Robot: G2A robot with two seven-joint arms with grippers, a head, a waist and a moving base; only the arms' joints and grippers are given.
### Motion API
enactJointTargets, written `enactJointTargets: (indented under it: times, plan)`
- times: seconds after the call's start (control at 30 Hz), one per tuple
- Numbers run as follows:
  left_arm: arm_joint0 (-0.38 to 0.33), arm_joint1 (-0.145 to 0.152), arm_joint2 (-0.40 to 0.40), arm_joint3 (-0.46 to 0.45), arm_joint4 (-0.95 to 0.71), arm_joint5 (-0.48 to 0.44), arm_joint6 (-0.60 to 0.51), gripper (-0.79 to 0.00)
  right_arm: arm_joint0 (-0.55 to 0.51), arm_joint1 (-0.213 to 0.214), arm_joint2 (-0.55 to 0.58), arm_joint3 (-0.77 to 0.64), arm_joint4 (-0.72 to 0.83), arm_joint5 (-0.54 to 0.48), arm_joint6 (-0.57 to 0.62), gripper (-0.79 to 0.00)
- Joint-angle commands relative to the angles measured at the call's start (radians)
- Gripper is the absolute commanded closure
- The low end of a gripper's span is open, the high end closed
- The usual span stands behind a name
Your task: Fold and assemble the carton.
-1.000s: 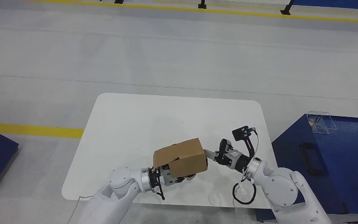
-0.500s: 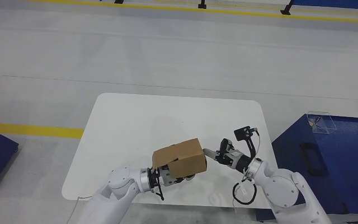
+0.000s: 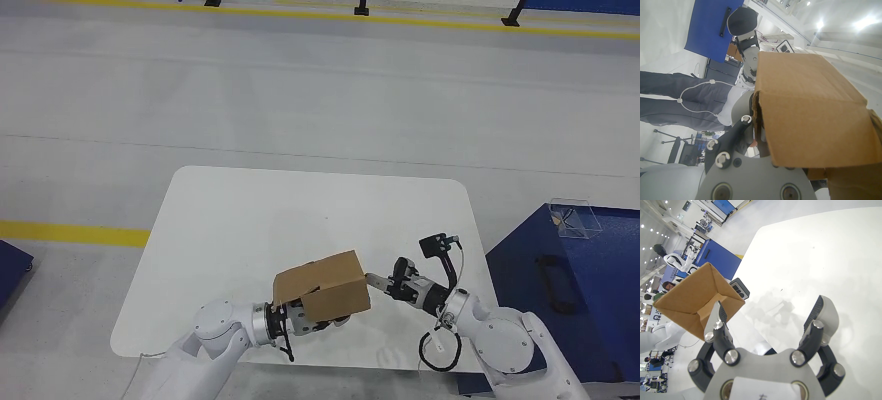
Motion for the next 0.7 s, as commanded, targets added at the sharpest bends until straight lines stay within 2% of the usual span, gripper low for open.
enactJointTargets:
  times: [0.0, 0.57, 0.67]
  plan:
    - [0.001, 0.0, 0.001, 0.001, 0.001, -0.002, 0.0, 0.0, 0.006, -0.001, -0.015, -0.003, -0.009, 0.004, -0.005, -0.785]
    - [0.013, 0.0, -0.005, 0.001, -0.006, -0.017, 0.001, 0.0, 0.007, -0.003, -0.02, 0.01, 0.019, -0.001, -0.019, -0.785]
    - [0.013, 0.0, -0.005, 0.001, -0.006, -0.017, 0.001, 0.0, -0.02, -0.002, 0.047, 0.015, 0.026, 0.021, -0.116, -0.785]
